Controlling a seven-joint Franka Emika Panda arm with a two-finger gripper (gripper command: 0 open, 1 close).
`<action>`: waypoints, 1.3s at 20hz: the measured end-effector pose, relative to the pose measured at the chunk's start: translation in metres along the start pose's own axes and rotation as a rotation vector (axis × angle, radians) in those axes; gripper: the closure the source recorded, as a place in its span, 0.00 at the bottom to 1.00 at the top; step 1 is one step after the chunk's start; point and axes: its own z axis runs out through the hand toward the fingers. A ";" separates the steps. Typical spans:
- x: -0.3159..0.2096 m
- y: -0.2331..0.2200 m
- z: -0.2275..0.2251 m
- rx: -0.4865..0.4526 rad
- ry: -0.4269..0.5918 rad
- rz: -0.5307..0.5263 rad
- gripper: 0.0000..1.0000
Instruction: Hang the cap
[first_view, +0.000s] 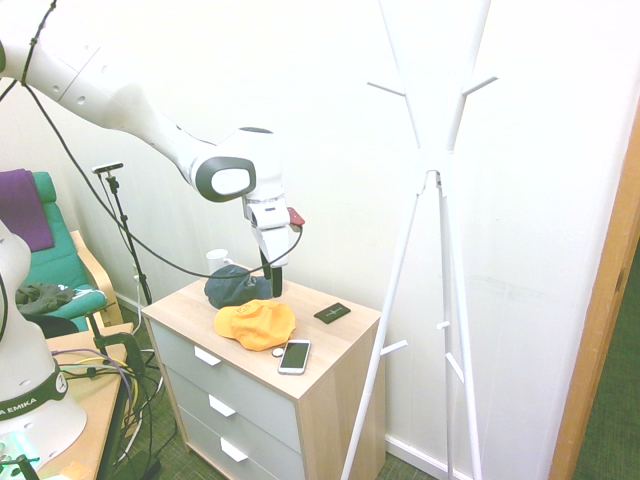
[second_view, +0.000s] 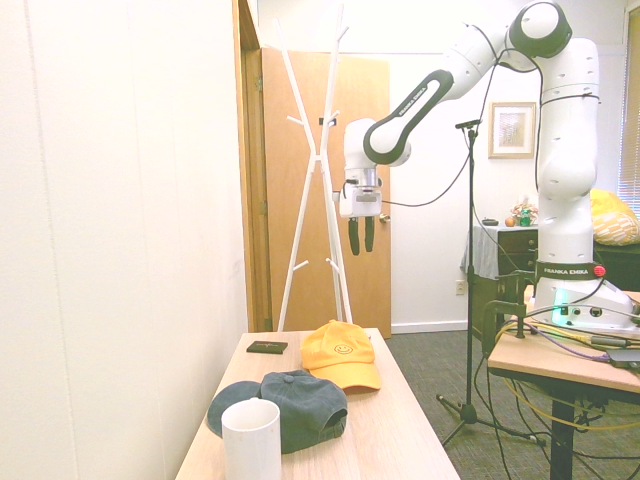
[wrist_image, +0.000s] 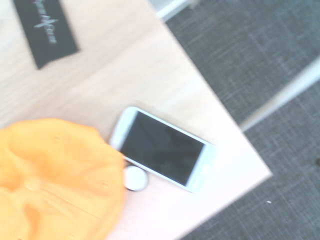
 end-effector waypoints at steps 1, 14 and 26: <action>-0.002 -0.011 0.007 0.000 -0.006 -0.006 0.00; -0.069 -0.109 0.110 -0.092 -0.091 -0.082 0.00; -0.081 -0.126 0.159 -0.095 -0.078 -0.138 1.00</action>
